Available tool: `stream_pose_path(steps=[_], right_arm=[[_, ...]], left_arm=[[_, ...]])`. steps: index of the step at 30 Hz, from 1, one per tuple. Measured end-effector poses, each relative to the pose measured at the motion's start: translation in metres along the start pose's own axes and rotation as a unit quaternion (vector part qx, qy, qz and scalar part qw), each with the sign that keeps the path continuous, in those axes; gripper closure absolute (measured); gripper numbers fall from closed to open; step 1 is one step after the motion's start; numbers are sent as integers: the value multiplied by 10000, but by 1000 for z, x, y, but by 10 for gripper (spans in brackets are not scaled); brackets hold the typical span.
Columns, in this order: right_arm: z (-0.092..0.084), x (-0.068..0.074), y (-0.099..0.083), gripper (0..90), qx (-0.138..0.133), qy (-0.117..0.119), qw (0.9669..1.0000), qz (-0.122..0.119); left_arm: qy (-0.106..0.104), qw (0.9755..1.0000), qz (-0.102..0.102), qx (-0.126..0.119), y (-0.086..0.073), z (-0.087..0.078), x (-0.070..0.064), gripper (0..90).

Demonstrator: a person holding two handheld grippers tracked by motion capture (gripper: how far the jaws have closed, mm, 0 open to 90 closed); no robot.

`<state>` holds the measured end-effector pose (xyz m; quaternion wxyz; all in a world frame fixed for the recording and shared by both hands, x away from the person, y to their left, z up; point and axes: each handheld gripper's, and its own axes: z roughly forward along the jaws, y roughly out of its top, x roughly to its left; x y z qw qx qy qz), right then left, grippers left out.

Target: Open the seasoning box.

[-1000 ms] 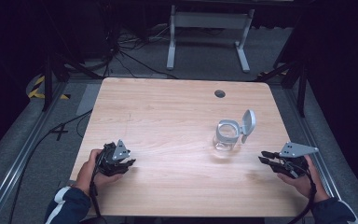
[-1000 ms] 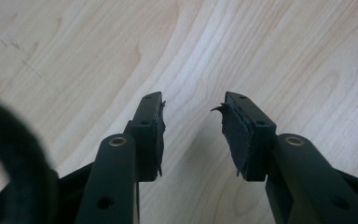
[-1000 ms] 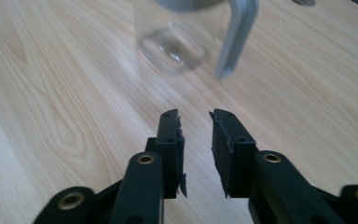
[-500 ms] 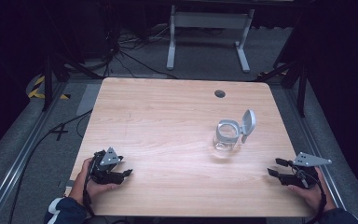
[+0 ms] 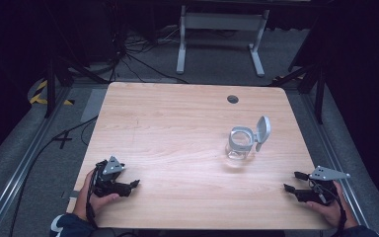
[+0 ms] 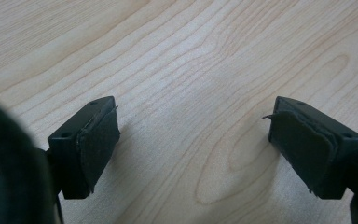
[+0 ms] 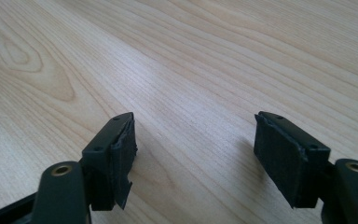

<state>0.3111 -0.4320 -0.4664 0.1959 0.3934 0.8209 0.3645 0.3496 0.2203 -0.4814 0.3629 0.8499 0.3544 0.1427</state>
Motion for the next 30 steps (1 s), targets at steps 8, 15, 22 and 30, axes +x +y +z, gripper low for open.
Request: stream_pose_path(steps=[8,15,22,30], right_arm=[[-1,0,-1,296,9,3,10000,28],[-1,0,-1,295,10,8,10000,30],[-1,0,-1,288,14,38,10000,20],[-1,0,-1,286,15,42,10000,19]], left_arm=[[15,10000,-25,57,0,-1,0,156],[9,10000,-31,54,0,-1,0,154],[10,10000,-41,48,0,0,0,153],[35,10000,-34,30,1,0,0,148]])
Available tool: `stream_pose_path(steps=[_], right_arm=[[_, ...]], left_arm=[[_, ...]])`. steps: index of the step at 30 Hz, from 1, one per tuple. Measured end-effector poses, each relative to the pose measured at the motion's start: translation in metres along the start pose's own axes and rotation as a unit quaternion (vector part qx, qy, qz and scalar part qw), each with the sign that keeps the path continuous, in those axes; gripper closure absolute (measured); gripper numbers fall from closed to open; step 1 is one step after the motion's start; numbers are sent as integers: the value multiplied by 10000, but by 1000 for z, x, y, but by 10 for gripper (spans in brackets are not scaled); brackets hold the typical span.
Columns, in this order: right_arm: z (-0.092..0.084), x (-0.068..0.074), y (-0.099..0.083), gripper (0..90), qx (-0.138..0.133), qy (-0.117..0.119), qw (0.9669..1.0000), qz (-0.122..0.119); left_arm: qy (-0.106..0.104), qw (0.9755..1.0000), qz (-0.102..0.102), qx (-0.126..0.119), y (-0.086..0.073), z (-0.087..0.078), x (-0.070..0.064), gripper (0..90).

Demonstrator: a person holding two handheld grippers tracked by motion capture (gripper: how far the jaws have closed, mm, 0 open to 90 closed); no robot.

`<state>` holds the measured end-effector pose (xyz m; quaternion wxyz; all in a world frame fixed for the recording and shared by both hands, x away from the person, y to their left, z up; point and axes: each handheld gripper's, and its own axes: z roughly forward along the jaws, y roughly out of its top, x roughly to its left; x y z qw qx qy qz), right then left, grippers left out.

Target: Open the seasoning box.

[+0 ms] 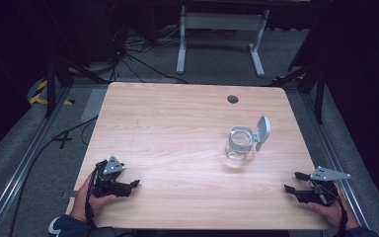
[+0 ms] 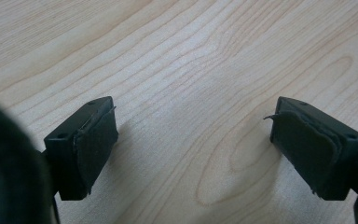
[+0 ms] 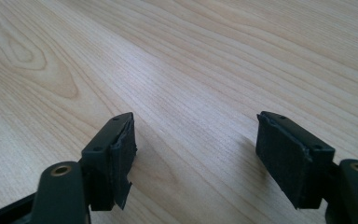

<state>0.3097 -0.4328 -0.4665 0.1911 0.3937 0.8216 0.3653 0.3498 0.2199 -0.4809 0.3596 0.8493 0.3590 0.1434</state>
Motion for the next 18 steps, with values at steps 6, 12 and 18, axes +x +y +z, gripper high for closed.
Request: stream_pose_path(steps=[6,12,18], right_arm=[[0,0,0,285,-3,-1,10000,-20],[0,0,0,283,-1,2,10000,-24],[0,0,0,281,2,-9,10000,-24]], left_arm=[[-4,10000,61,21,0,0,1,146],[21,10000,56,-33,0,1,1,144],[22,10000,49,-26,0,1,1,144]])
